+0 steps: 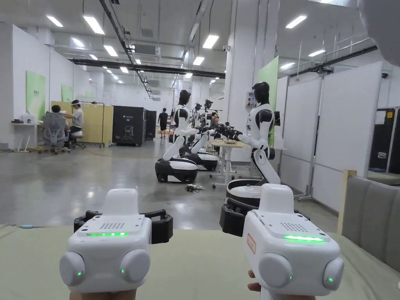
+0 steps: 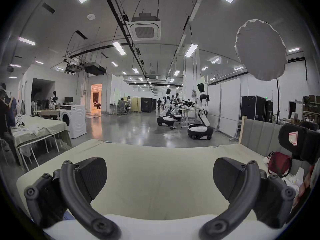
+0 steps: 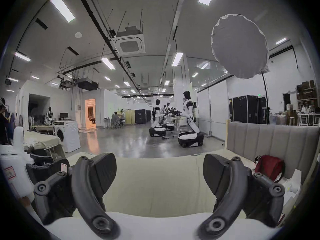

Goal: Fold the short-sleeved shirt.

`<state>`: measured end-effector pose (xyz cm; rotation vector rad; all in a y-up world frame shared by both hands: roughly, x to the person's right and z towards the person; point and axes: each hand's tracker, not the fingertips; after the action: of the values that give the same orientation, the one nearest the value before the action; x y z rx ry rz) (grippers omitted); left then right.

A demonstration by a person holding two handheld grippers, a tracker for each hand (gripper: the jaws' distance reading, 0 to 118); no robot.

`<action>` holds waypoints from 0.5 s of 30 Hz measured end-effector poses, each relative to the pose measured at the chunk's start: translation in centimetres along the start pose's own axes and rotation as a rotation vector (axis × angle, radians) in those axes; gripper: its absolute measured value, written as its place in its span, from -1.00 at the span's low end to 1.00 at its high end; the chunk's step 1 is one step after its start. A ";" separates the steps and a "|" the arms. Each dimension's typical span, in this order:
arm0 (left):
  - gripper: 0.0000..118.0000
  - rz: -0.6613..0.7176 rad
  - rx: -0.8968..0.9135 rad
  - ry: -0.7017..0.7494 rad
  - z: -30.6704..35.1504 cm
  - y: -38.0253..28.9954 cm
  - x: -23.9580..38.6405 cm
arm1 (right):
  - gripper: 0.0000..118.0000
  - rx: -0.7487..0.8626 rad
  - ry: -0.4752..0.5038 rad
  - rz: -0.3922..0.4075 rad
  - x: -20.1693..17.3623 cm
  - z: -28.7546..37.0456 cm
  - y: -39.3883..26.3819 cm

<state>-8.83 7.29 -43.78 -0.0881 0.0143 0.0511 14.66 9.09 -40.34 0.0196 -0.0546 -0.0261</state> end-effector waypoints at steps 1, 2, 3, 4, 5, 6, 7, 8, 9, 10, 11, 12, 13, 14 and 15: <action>1.00 -0.001 0.000 0.001 0.0 0.0 -0.1 | 0.80 -0.006 -0.017 0.011 -0.1 0.0 0.0; 1.00 -0.001 0.000 0.002 0.1 0.0 -0.1 | 0.80 -0.001 -0.018 0.011 -0.1 0.1 0.0; 1.00 0.001 0.003 0.001 0.1 0.0 -0.1 | 0.80 0.006 -0.014 0.009 -0.1 0.1 -0.1; 1.00 0.000 0.003 0.001 0.1 0.0 -0.1 | 0.80 0.005 -0.012 0.010 -0.2 0.1 -0.1; 1.00 -0.001 0.000 0.003 0.1 0.1 -0.1 | 0.80 0.001 -0.014 0.010 -0.2 0.1 -0.1; 1.00 0.000 -0.001 0.001 0.0 0.0 -0.1 | 0.80 0.001 -0.018 0.011 -0.3 0.1 -0.2; 1.00 0.001 -0.001 0.000 0.0 0.0 -0.1 | 0.80 0.004 -0.022 0.012 -0.3 0.0 -0.3; 1.00 -0.001 -0.001 0.001 0.0 0.1 -0.1 | 0.80 0.002 -0.022 0.015 -0.3 0.0 -0.3; 1.00 -0.003 0.000 0.002 0.1 0.1 -0.1 | 0.80 -0.007 -0.017 0.021 -0.4 -0.1 -0.3; 1.00 -0.006 0.006 0.005 0.1 0.0 0.0 | 0.80 -0.003 -0.017 0.023 -0.4 -0.2 -0.4; 1.00 -0.011 0.007 0.008 0.2 0.0 0.0 | 0.80 -0.007 -0.026 0.032 -0.6 -0.3 -0.5; 1.00 -0.015 0.007 0.007 0.2 0.0 0.0 | 0.80 -0.007 -0.042 0.035 -0.7 -0.3 -0.6; 1.00 -0.018 0.008 0.003 0.2 0.1 0.0 | 0.80 -0.011 -0.061 0.041 -0.8 -0.3 -0.6; 1.00 -0.019 0.005 0.004 0.2 0.1 0.0 | 0.80 -0.017 -0.066 0.040 -0.9 -0.2 -0.6; 1.00 -0.017 0.003 0.004 0.1 0.1 -0.1 | 0.80 -0.022 -0.069 0.039 -1.0 -0.2 -0.7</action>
<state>-8.89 7.37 -43.64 -0.0854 0.0180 0.0340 13.66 8.43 -40.62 -0.0041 -0.1235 0.0120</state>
